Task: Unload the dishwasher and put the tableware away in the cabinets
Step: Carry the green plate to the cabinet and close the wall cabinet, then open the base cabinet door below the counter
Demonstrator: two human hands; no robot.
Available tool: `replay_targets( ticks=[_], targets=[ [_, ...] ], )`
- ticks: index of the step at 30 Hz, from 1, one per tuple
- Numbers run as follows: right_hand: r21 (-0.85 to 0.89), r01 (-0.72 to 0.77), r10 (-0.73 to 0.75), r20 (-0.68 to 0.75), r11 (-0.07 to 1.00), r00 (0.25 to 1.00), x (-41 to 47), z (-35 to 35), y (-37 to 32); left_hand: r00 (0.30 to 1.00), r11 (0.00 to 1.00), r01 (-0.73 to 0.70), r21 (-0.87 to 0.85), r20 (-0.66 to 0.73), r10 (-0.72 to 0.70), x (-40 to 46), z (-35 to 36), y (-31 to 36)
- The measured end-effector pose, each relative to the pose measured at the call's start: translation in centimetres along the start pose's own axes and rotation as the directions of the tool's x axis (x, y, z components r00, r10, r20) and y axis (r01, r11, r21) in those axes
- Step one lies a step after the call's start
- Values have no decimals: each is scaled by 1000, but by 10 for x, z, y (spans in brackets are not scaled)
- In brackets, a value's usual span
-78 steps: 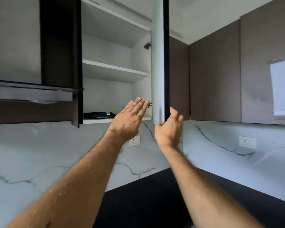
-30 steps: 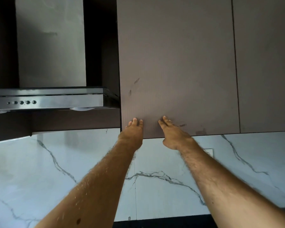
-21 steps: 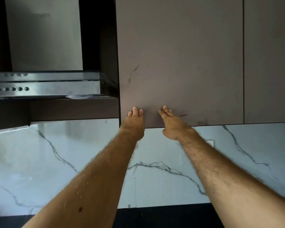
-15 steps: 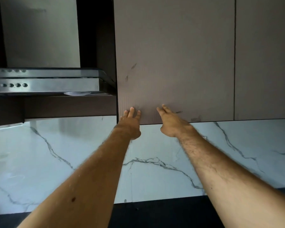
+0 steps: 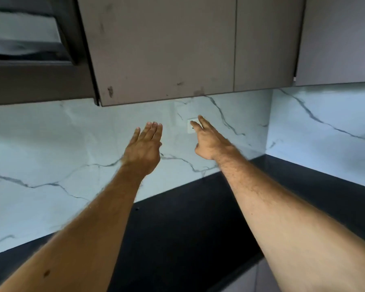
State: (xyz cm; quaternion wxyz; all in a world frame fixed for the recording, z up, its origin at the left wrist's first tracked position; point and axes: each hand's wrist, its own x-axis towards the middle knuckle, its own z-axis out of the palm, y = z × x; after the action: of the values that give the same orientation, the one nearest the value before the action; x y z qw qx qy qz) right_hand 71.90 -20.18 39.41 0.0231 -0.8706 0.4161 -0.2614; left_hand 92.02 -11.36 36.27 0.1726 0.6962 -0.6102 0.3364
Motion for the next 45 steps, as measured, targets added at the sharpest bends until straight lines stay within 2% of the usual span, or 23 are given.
replay_targets(
  ticks=[4, 7, 13, 19, 23, 27, 31, 35, 39, 45],
  targets=[
    [53, -128, 130, -37, 990, 991, -47, 14, 24, 999, 999, 33, 12, -6, -33, -23, 2, 33],
    [36, -240, 241, -29, 970, 970, -91, 25, 49, 999, 999, -12, -31, -39, 10, -48, 13, 58],
    [16, -437, 437, 4, 899, 900, -174, 41, 86, 977, 926, -71, -372, 159, 139, -89, 30, 125],
    [-14, -553, 553, 39, 833, 832, -251, 48, 132, 936, 832, -211, -512, 138, 323, -123, 70, 199],
    [-13, -663, 663, 49, 748, 747, -299, 50, 166, 873, 744, -258, -616, 182, 453, -142, 77, 253],
    [-16, -728, 728, 50, 685, 684, -332, 53, 201, 828, 720, -250, -647, 242, 506, -154, 90, 304],
    [-13, -774, 773, 55, 633, 632, -354, 53, 246, 777, 638, -313, -704, 196, 598, -154, 118, 351],
    [5, -816, 814, 71, 577, 576, -365, 60, 300, 756, 600, -345, -721, 166, 633, -145, 149, 398],
    [56, -879, 870, 130, 473, 476, -381, 90, 361, 671, 565, -367, -739, 210, 711, -143, 184, 453],
    [114, -943, 908, 255, 312, 331, -416, 128, 404, 568, 540, -271, -797, 321, 758, -159, 215, 505]
  ],
)
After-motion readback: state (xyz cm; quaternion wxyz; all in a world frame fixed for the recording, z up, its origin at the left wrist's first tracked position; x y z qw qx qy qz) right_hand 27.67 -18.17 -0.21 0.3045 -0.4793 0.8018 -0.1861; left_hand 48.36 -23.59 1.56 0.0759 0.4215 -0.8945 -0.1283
